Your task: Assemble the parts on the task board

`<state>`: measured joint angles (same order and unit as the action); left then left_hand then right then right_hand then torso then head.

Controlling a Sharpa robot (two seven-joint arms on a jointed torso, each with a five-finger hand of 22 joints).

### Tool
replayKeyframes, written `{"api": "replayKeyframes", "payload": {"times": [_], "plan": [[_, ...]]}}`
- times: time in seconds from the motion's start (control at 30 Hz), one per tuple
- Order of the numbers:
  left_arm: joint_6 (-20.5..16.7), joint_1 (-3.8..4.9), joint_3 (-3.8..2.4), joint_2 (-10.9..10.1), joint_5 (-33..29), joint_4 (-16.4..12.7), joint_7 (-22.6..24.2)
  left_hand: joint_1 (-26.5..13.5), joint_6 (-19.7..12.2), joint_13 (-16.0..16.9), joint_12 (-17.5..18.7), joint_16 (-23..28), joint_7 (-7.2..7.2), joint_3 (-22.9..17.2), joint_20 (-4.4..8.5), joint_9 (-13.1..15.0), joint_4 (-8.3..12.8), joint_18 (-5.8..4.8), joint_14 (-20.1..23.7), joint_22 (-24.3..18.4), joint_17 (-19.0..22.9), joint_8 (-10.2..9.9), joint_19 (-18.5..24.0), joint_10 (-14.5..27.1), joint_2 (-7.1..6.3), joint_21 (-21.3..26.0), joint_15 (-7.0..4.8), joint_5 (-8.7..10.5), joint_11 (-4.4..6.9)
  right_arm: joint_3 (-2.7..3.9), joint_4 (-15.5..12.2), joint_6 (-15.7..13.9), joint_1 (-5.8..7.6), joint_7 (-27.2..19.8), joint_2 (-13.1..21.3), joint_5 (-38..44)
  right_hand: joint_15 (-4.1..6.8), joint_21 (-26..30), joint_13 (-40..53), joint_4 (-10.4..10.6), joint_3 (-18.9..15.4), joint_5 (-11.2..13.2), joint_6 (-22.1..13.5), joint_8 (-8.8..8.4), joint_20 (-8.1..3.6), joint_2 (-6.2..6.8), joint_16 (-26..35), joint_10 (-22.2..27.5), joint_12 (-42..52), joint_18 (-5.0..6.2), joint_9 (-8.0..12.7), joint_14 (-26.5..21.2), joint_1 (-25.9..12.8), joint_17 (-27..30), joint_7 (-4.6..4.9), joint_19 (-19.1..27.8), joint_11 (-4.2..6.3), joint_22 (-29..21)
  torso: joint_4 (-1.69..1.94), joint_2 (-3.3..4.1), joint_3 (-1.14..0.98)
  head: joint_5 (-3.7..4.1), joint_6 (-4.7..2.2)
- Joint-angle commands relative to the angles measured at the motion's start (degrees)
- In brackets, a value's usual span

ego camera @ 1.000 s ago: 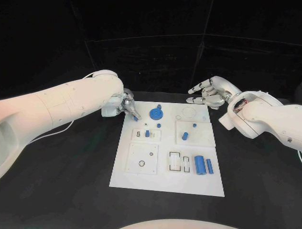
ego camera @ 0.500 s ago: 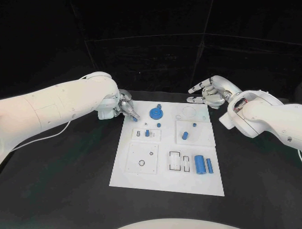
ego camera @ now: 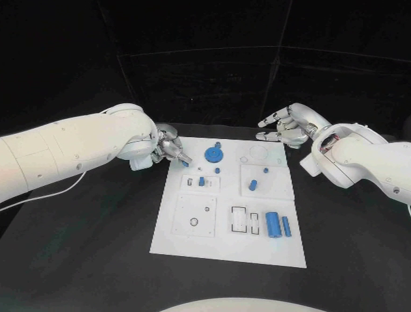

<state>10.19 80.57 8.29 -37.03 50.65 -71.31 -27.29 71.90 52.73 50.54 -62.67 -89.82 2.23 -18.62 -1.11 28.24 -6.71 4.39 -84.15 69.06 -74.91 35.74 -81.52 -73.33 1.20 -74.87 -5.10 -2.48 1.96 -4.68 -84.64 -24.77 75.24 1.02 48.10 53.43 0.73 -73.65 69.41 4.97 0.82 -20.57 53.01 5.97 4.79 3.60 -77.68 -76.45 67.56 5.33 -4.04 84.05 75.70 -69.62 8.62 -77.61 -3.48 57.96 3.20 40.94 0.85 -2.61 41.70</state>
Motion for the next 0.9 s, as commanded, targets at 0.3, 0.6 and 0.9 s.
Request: {"api": "replayKeyframes", "payload": {"times": [0.3, 0.6, 0.9], "plan": [[-6.03, -1.55, 0.1, -3.56, 4.25, -6.69, 0.69, -1.07, 0.16, -0.05, 0.16, -0.18, -0.1, -6.76, 0.0, 0.1, 5.38, 0.17, -5.85, 0.2, -15.09, 0.51, -0.39, -0.64, -0.6, 0.01, -0.03, -0.23, 0.0, 0.03, 0.42, 0.53, 0.11, -0.2, -0.06, -0.11, 0.53, 0.24, -0.06, 0.39, 0.03, -0.25, -0.29, 0.31, -0.06, -0.08, 0.21, -0.05, -0.31, 0.6, 0.02, 2.0, -0.05, 0.06, -0.06, 0.1, 0.15, -0.09, 0.03, -0.05, 0.02, -0.42, 0.17], [-5.88, -2.84, 0.12, -4.1, 7.66, -8.51, 0.91, -1.25, 0.19, 0.22, -0.05, -0.18, -0.12, -7.12, 0.0, 0.12, 5.44, 0.15, -5.85, 0.3, -15.09, 0.6, -0.43, -0.79, -0.8, -0.05, -0.04, -0.23, 0.01, 0.03, 0.58, 0.66, 0.1, -0.23, -0.22, -0.13, 0.54, 0.25, -0.06, 0.41, 0.04, -0.27, -0.29, 0.32, -0.06, -0.09, 0.22, -0.05, -0.3, 0.6, 0.02, 2.0, -0.05, 0.08, -0.06, 0.09, 0.15, -0.09, -0.27, 0.15, 0.11, -0.46, 0.01], [-4.93, -3.32, 0.12, -3.99, 8.28, -9.25, 0.71, -1.25, 0.19, 0.22, -0.05, -0.18, -0.12, -7.12, 0.0, 0.12, 5.44, 0.15, -5.85, 0.3, -15.09, 0.6, -0.43, -0.79, -0.8, -0.05, -0.04, -0.23, 0.01, 0.02, 0.56, 0.75, 0.1, -0.22, -0.22, -0.13, 0.54, 0.25, -0.07, 0.42, 0.04, -0.28, -0.3, 0.32, -0.06, -0.09, 0.23, -0.06, -0.3, 0.6, 0.02, 2.0, -0.05, 0.08, -0.06, 0.09, 0.15, -0.09, -0.08, 0.11, -0.04, -0.3, 0.24]]}}
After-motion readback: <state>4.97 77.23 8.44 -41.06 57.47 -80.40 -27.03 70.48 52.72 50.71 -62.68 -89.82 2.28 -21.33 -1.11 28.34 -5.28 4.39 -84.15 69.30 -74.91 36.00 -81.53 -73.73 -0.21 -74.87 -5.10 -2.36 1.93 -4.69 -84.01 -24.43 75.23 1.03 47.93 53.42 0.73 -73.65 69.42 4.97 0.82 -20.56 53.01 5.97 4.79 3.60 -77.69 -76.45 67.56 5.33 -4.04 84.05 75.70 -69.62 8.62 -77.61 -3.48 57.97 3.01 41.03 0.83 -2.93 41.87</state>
